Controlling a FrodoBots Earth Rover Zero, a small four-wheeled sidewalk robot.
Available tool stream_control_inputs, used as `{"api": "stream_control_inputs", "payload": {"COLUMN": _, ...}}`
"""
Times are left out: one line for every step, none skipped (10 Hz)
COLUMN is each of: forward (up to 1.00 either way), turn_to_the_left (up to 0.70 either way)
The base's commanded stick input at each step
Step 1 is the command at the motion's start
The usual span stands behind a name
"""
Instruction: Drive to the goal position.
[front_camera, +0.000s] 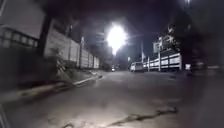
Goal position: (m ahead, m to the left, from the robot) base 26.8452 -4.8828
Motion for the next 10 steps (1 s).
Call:
{"api": "stream_control_inputs", "payload": {"forward": 0.85, "turn_to_the_left": 0.03}}
{"api": "stream_control_inputs", "payload": {"forward": 0.85, "turn_to_the_left": 0.03}}
{"api": "stream_control_inputs", "payload": {"forward": 0.85, "turn_to_the_left": 0.03}}
{"api": "stream_control_inputs", "payload": {"forward": 0.85, "turn_to_the_left": 0.03}}
{"api": "stream_control_inputs", "payload": {"forward": 0.85, "turn_to_the_left": 0.03}}
{"api": "stream_control_inputs", "payload": {"forward": 0.85, "turn_to_the_left": 0.03}}
{"api": "stream_control_inputs", "payload": {"forward": 0.85, "turn_to_the_left": 0.03}}
{"api": "stream_control_inputs", "payload": {"forward": 0.85, "turn_to_the_left": -0.07}}
{"api": "stream_control_inputs", "payload": {"forward": 0.85, "turn_to_the_left": -0.31}}
{"api": "stream_control_inputs", "payload": {"forward": 0.85, "turn_to_the_left": -0.31}}
